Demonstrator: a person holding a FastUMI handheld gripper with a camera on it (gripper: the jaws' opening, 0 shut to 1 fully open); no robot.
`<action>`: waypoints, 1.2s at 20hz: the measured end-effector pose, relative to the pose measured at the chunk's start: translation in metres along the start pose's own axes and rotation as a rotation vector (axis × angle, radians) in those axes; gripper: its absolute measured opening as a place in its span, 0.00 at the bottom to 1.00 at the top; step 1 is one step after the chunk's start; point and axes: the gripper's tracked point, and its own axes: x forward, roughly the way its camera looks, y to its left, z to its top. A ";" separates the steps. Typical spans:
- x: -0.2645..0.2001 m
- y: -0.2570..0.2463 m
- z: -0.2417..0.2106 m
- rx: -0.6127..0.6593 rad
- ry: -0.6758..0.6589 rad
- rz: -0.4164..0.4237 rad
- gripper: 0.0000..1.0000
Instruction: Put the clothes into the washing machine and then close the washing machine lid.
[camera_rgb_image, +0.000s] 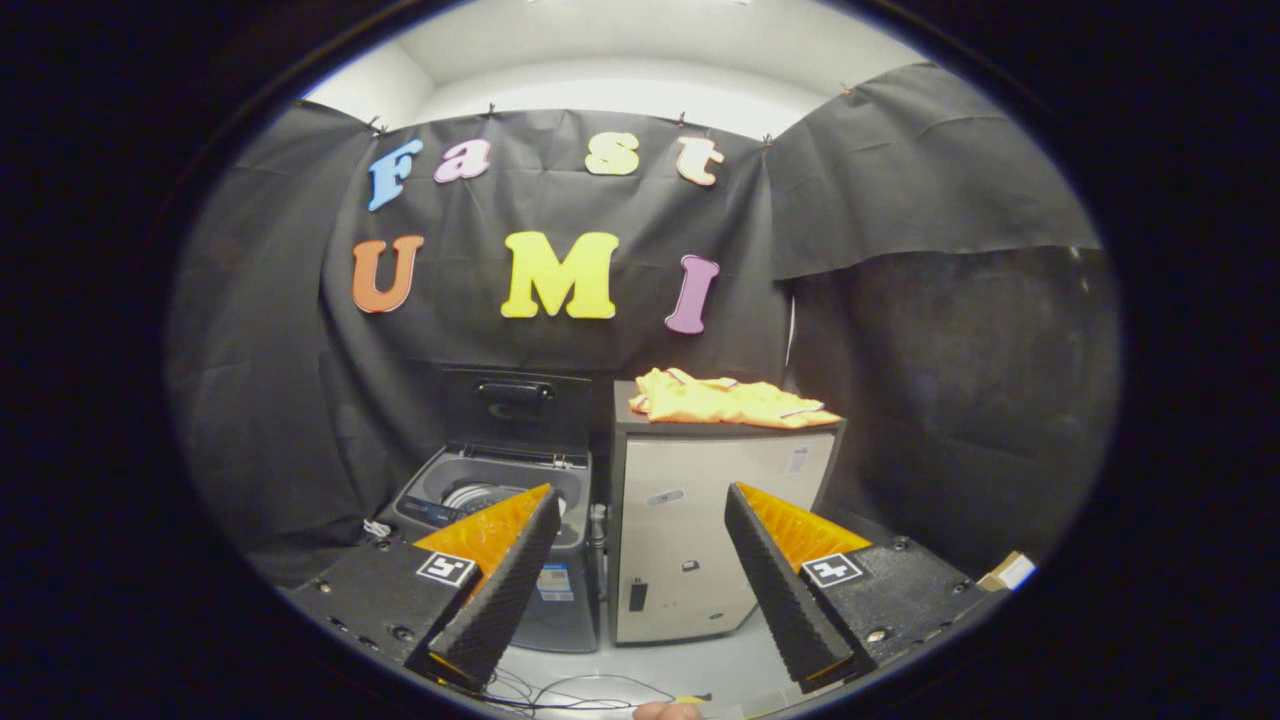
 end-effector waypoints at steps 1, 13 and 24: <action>0.000 0.000 -0.001 0.004 0.005 0.000 1.00; 0.000 -0.014 -0.001 0.018 0.041 -0.051 1.00; 0.105 -0.055 0.100 -0.030 0.006 -0.040 1.00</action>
